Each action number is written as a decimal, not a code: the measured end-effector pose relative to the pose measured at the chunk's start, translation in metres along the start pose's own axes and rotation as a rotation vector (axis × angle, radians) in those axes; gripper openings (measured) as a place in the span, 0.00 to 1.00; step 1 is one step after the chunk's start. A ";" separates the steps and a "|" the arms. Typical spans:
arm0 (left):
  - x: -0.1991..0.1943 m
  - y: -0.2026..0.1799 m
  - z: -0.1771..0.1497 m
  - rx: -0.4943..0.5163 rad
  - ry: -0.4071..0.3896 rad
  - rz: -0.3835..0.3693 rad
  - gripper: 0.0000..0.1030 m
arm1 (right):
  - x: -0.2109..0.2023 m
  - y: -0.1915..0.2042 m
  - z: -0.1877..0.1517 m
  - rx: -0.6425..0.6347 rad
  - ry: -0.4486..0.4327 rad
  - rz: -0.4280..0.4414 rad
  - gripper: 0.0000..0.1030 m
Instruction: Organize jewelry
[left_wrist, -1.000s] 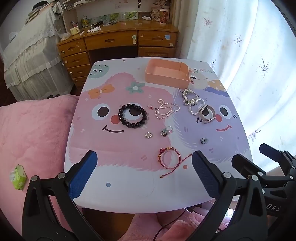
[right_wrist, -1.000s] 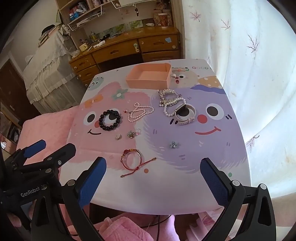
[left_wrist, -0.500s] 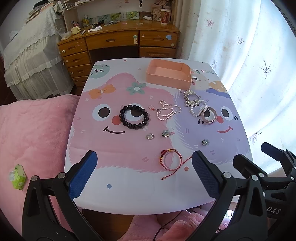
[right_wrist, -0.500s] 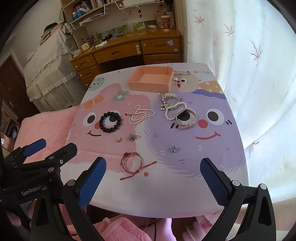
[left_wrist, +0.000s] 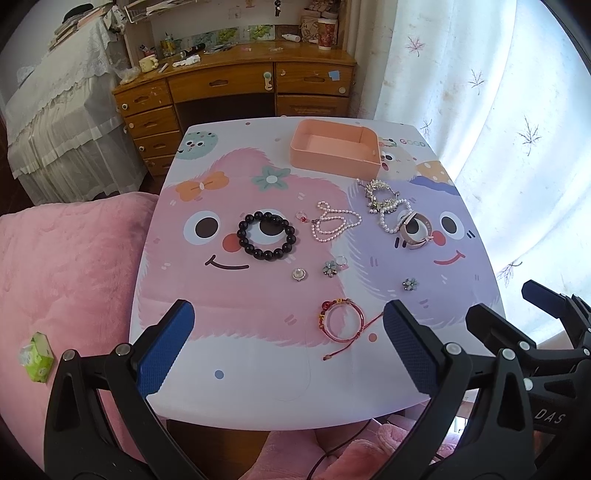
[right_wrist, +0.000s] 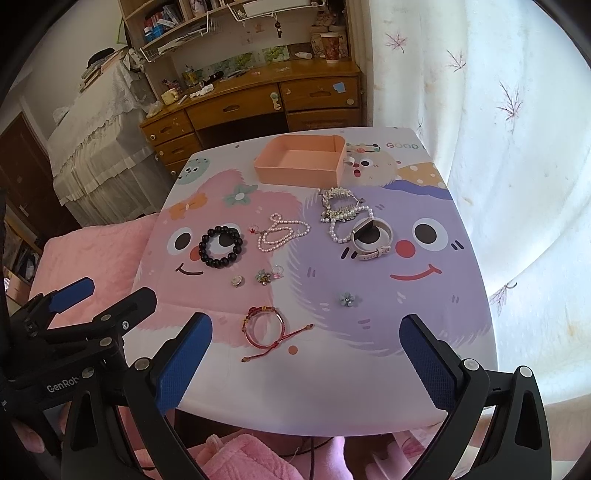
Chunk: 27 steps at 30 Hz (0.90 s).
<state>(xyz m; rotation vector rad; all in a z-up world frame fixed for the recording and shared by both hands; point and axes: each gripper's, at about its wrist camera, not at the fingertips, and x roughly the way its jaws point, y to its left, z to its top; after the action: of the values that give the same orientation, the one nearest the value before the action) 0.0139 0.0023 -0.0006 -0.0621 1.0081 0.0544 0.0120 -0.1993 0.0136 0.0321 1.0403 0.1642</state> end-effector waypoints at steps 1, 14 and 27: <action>0.000 0.000 0.000 0.001 0.000 0.001 0.99 | 0.000 0.000 -0.001 0.000 -0.001 0.001 1.00; 0.002 -0.004 0.008 0.003 -0.003 0.005 0.98 | 0.001 -0.002 0.005 -0.008 -0.009 -0.001 1.00; 0.006 0.006 0.019 0.005 -0.038 -0.020 0.98 | 0.003 0.005 0.021 -0.006 -0.046 0.010 1.00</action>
<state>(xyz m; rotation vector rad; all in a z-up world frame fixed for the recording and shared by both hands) 0.0331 0.0095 0.0043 -0.0670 0.9698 0.0345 0.0309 -0.1932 0.0221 0.0359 0.9942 0.1751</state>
